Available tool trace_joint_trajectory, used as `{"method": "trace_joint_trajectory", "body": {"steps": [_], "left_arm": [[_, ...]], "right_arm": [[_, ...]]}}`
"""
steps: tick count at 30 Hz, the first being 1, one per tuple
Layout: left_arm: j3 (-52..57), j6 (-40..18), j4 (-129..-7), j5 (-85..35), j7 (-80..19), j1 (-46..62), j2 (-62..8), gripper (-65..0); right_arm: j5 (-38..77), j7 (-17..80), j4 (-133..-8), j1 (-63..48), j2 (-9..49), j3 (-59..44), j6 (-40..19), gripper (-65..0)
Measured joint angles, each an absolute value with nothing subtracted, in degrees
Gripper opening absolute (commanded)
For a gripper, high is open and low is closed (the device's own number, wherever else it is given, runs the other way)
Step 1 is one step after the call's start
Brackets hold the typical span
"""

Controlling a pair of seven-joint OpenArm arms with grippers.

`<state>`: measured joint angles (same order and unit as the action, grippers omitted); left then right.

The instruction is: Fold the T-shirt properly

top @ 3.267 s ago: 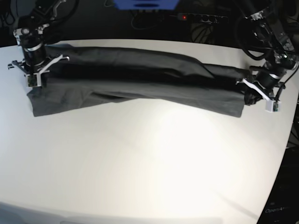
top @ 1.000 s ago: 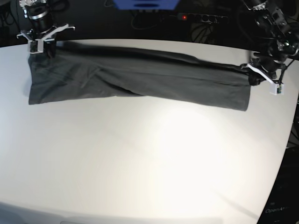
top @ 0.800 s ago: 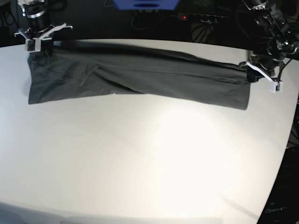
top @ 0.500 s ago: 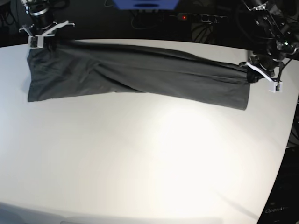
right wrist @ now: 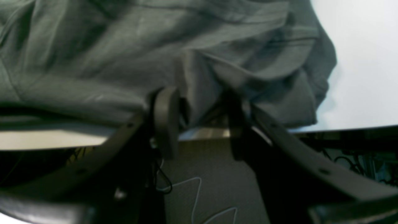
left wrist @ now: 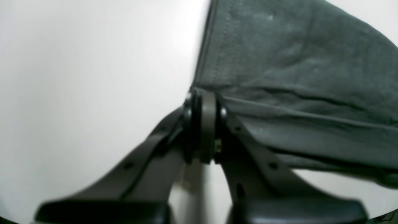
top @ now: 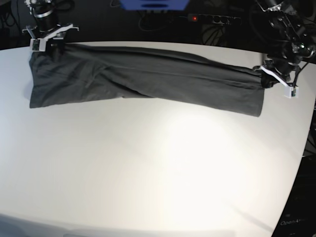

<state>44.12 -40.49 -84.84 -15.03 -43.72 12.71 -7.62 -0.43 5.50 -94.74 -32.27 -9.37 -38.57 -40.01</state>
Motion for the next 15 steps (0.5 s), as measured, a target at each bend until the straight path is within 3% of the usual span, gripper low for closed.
{"method": "trace_joint_trajectory", "body": {"steps": [9,15], "left_arm": [[44.10,-40.51,-84.84,-15.05,-43.75,12.71,-7.81,-61.4],[44.14,-40.27,-84.77,-14.76,-43.79,12.71,-7.97,-43.0]], "right_arm": [[-0.49,6.15,-94.65,-32.27,-8.08,-38.63,-40.34,-37.6],[-0.97,7.03,-94.45,-31.07,-7.66,-43.51,-40.40,-37.4]]}}
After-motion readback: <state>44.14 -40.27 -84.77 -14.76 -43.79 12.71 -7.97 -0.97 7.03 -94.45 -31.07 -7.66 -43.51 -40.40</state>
